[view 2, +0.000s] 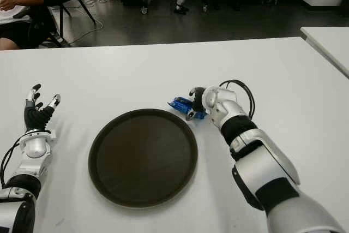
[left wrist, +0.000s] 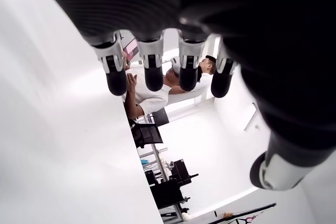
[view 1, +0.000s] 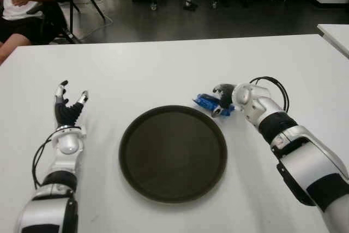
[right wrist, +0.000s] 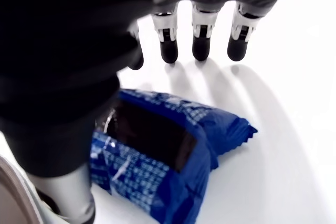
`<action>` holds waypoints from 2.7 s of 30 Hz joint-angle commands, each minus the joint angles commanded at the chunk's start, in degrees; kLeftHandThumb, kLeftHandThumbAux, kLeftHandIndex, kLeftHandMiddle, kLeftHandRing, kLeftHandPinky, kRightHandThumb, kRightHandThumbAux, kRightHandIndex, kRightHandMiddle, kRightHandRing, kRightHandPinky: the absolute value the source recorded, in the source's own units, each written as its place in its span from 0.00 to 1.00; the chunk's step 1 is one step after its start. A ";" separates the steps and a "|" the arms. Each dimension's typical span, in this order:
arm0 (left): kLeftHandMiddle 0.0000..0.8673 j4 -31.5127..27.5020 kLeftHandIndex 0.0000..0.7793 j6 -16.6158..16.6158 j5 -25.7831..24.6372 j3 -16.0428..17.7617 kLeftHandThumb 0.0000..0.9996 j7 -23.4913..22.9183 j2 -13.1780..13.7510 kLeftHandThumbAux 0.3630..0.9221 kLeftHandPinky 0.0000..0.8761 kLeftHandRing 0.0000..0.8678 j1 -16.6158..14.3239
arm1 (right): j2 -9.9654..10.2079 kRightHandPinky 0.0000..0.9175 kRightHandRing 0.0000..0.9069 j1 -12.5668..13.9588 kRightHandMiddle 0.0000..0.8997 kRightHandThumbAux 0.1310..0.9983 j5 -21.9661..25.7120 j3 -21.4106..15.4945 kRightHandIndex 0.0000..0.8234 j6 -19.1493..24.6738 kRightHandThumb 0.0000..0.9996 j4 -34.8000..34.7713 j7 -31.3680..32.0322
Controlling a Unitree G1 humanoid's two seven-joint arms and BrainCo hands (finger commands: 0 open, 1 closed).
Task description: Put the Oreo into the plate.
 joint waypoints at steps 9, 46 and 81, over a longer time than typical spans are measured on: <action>0.00 0.13 0.00 -0.10 -0.06 0.24 0.00 -0.23 0.03 0.42 0.00 0.00 0.01 | 0.62 0.00 0.04 0.08 0.10 0.79 -0.80 1.36 0.04 0.53 0.00 1.32 -0.80; 0.00 0.67 0.00 -0.42 -0.02 0.46 0.00 -0.28 0.22 0.45 0.00 0.00 -0.12 | 2.11 0.84 0.85 4.52 0.85 0.69 7.34 -10.84 0.53 -11.12 0.69 7.64 -35.45; 0.00 0.88 0.00 -1.03 -0.88 1.09 0.00 -1.81 0.30 0.46 0.00 0.00 -0.11 | 2.72 0.89 0.90 5.35 0.91 0.68 9.73 -14.19 0.53 -13.45 0.70 6.98 -40.04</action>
